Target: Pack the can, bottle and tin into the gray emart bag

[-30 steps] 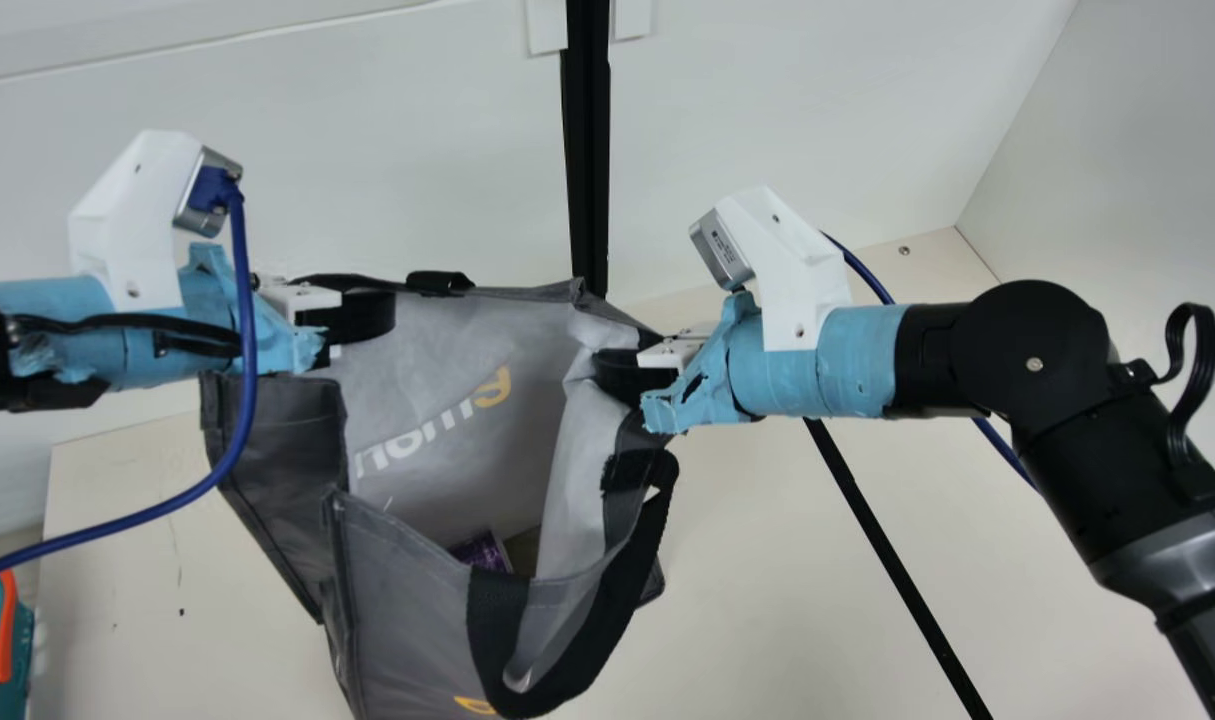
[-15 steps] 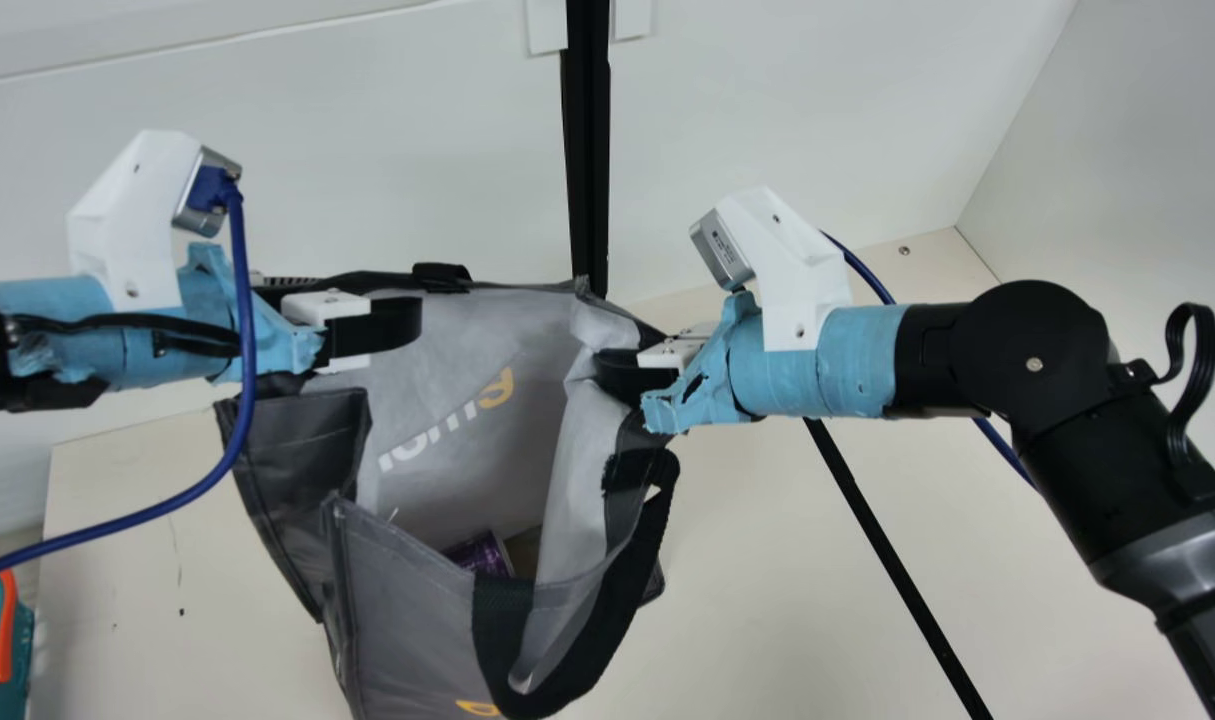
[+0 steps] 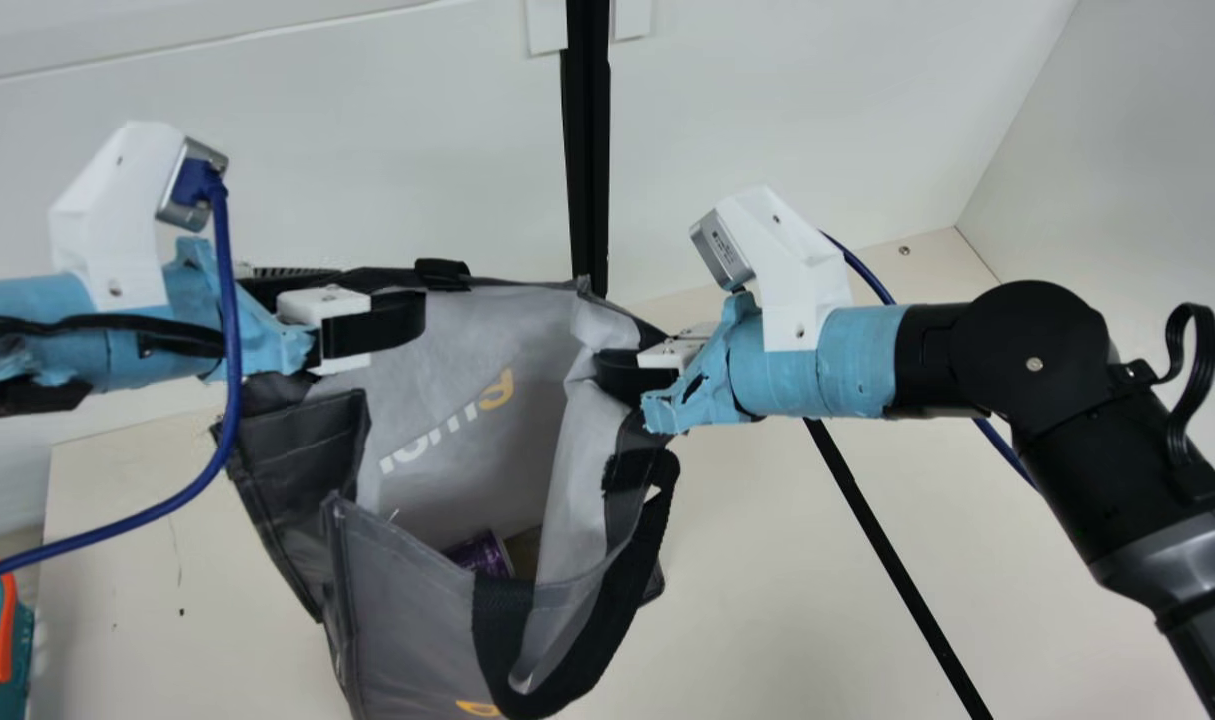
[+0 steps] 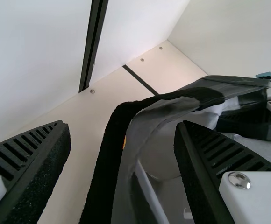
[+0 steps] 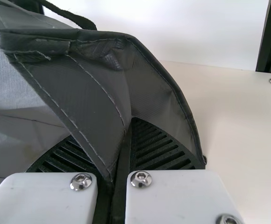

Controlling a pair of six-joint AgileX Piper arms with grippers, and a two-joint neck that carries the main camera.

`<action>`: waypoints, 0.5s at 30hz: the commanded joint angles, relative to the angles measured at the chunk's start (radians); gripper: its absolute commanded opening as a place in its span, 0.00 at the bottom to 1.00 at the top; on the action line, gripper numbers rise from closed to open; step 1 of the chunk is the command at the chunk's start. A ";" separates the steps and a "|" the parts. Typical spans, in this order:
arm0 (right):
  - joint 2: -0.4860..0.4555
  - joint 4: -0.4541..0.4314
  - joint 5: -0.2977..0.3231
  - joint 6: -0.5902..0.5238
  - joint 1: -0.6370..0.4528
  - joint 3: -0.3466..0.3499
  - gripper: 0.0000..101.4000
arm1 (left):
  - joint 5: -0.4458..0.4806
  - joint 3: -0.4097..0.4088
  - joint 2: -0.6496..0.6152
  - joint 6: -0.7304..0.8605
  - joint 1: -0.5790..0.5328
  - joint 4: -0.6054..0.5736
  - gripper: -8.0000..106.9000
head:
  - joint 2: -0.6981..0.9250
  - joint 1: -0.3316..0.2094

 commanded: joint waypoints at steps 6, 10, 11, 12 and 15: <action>0.000 0.000 0.000 0.000 0.000 0.000 0.00 | -0.024 0.058 -0.071 0.035 0.013 -0.028 0.85 | -0.001 -0.023; 0.000 0.000 0.001 0.000 0.000 0.000 0.00 | -0.038 0.100 -0.120 0.056 0.029 -0.039 0.85 | -0.001 -0.023; 0.000 0.000 0.001 0.000 0.000 0.000 0.00 | -0.042 0.110 -0.133 0.060 0.033 -0.042 0.85 | -0.001 -0.023; 0.000 0.000 0.001 0.000 0.000 0.000 0.00 | -0.045 0.119 -0.146 0.064 0.038 -0.045 0.85 | -0.001 -0.023; 0.000 0.000 0.001 0.000 0.000 0.000 0.00 | -0.057 0.155 -0.187 0.077 0.055 -0.051 0.85 | -0.001 -0.023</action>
